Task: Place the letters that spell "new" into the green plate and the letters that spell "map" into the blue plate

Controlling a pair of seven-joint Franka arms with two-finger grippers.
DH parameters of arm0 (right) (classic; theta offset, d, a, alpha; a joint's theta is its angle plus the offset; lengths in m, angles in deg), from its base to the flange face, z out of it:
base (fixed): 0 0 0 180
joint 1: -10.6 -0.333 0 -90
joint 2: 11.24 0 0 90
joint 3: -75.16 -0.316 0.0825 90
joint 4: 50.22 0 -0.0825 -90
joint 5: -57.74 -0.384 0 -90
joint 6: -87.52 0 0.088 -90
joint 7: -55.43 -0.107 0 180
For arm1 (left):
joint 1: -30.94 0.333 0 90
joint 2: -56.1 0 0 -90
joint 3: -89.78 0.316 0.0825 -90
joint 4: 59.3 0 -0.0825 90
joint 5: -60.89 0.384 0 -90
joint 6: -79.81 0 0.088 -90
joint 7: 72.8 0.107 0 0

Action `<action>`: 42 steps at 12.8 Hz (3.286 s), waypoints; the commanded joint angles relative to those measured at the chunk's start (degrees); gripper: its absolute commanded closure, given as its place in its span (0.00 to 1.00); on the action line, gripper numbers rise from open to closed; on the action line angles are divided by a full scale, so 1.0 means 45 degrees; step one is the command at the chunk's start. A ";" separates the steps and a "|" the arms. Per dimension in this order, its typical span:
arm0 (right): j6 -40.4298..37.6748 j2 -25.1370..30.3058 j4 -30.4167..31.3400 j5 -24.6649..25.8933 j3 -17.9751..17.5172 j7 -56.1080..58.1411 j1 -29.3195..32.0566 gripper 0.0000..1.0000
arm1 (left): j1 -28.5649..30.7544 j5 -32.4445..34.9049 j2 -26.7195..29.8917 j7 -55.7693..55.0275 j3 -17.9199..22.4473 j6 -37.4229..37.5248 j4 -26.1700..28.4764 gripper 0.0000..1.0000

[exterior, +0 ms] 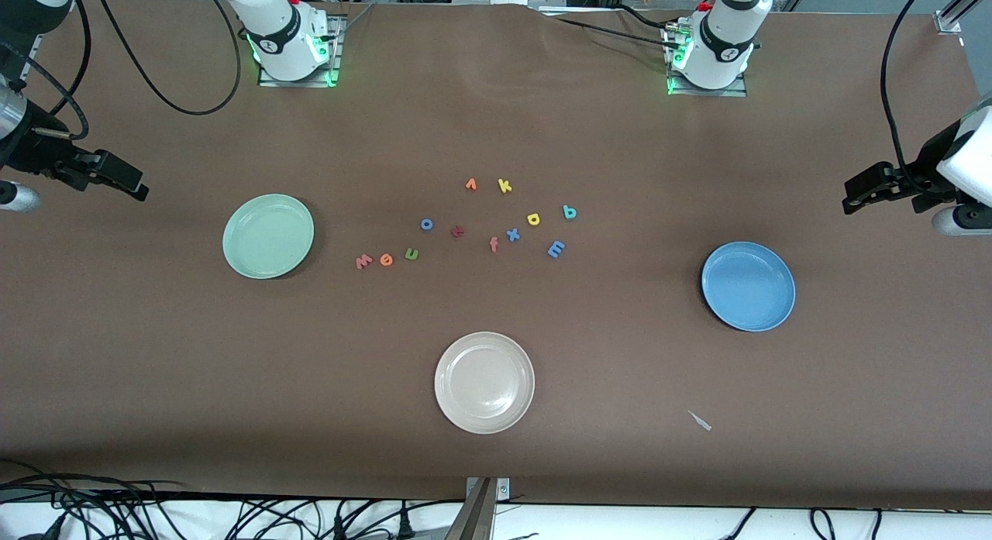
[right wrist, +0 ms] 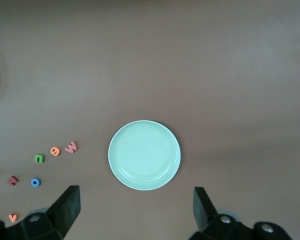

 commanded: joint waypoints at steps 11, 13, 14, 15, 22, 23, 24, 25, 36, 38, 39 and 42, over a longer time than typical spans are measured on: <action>-0.0126 -0.0032 -0.0145 -0.0063 -0.0068 -0.0039 0.0021 0.00 | 0.0230 -0.0810 0.0021 0.0265 0.0052 -0.0247 0.0185 0.00; -0.0126 -0.0032 -0.0145 -0.0083 -0.0068 -0.0039 0.0021 0.00 | 0.0407 -0.0930 0.0001 0.0265 0.0052 -0.0344 0.0204 0.00; -0.0145 -0.0032 -0.0145 -0.0083 -0.0068 -0.0058 0.0041 0.00 | 0.0407 -0.0931 0.0001 0.0265 0.0052 -0.0345 0.0204 0.00; -0.0146 -0.0032 -0.0145 -0.0083 -0.0068 -0.0059 0.0021 0.00 | 0.0407 -0.0931 0.0001 0.0265 0.0052 -0.0345 0.0204 0.00; -0.0165 -0.0032 -0.0145 -0.0102 -0.0068 -0.0117 0.0021 0.00 | 0.0368 -0.0892 -0.0019 0.0265 0.0013 -0.0462 0.0204 0.00; -0.0165 -0.0032 -0.0145 -0.0083 -0.0068 -0.0117 0.0021 0.00 | 0.0368 -0.0834 -0.0019 0.0265 0.0013 -0.0520 0.0224 0.00; -0.0146 -0.0032 -0.0145 -0.0083 -0.0068 -0.0117 0.0002 0.00 | 0.0349 -0.0814 -0.0019 0.0265 0.0013 -0.0521 0.0224 0.00; -0.0146 -0.0032 -0.0145 -0.0083 -0.0068 -0.0117 0.0002 0.00 | 0.0348 -0.0794 -0.0019 0.0265 0.0013 -0.0521 0.0224 0.00; -0.0185 -0.0032 -0.0145 -0.0083 -0.0068 -0.0117 0.0021 0.00 | 0.0368 -0.0755 -0.0019 0.0265 -0.0006 -0.0521 0.0321 0.00; -0.0185 -0.0032 -0.0145 -0.0083 -0.0068 -0.0117 0.0021 0.00 | 0.0310 -0.0755 -0.0057 0.0265 -0.0006 -0.0560 0.0341 0.00; -0.0185 -0.0032 -0.0125 -0.0083 -0.0068 -0.0117 0.0021 0.00 | 0.0309 -0.0755 -0.0038 0.0265 -0.0006 -0.0618 0.0399 0.00; -0.0185 -0.0032 -0.0125 -0.0083 -0.0068 -0.0137 0.0021 0.00 | 0.0388 -0.0755 -0.0038 0.0265 -0.0006 -0.0716 0.0438 0.00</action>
